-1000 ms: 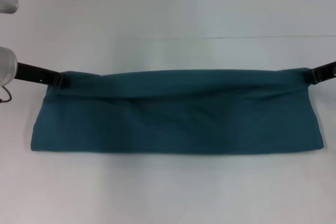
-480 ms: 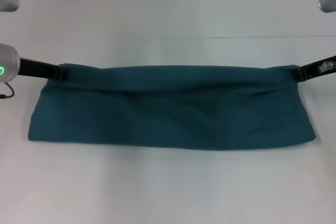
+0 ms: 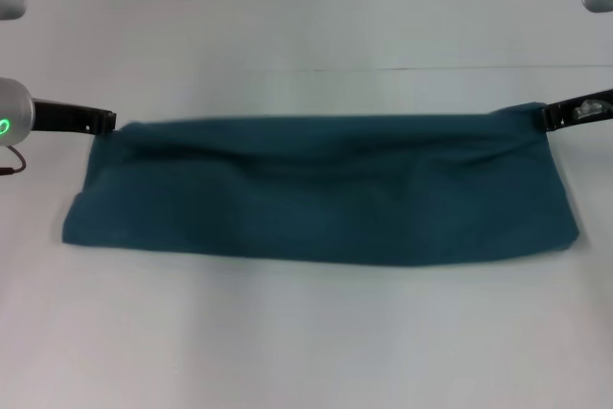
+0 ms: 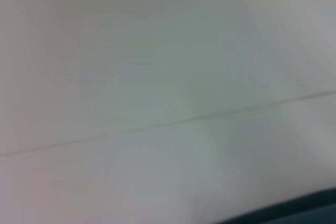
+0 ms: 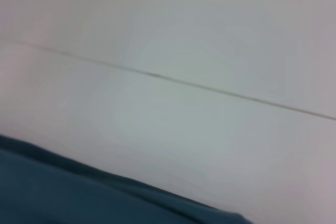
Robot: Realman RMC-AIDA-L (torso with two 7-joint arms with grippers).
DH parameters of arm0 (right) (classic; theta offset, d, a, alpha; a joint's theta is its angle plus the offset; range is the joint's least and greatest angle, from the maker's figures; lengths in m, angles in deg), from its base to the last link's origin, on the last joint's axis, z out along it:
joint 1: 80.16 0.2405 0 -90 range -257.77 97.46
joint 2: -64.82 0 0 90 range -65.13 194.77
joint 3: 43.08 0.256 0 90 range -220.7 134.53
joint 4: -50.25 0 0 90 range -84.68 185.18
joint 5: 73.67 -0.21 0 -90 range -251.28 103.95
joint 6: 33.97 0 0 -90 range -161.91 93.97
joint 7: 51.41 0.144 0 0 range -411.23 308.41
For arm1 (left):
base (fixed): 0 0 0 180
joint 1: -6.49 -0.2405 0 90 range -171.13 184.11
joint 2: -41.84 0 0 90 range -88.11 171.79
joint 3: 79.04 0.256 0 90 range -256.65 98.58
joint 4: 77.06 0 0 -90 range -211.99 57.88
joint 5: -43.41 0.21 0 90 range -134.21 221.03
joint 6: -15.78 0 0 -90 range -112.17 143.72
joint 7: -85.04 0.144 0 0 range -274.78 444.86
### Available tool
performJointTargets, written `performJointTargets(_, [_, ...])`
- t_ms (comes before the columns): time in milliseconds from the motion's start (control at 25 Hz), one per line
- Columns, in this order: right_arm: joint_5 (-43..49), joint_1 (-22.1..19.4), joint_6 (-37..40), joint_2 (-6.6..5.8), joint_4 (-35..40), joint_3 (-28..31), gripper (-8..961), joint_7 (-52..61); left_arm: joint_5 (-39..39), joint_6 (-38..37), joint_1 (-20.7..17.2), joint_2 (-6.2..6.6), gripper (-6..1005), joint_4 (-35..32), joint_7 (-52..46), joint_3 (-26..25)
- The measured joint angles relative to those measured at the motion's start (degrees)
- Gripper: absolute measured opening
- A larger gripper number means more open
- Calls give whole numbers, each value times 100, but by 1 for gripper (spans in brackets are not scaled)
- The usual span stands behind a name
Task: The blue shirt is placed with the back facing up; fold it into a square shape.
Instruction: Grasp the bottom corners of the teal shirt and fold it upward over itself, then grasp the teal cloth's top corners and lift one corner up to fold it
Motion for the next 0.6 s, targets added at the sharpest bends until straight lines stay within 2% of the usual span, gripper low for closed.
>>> performJointTargets(200, [0, 56, -168, -1, -91, -18, 72, 45, -6, 290, -12, -27, 172, 130, -14, -1])
performJointTargets(600, [33, 67, -341, -19, -212, -41, 486, 11, -4, 310, 29, 6, 365, 247, -24, -51])
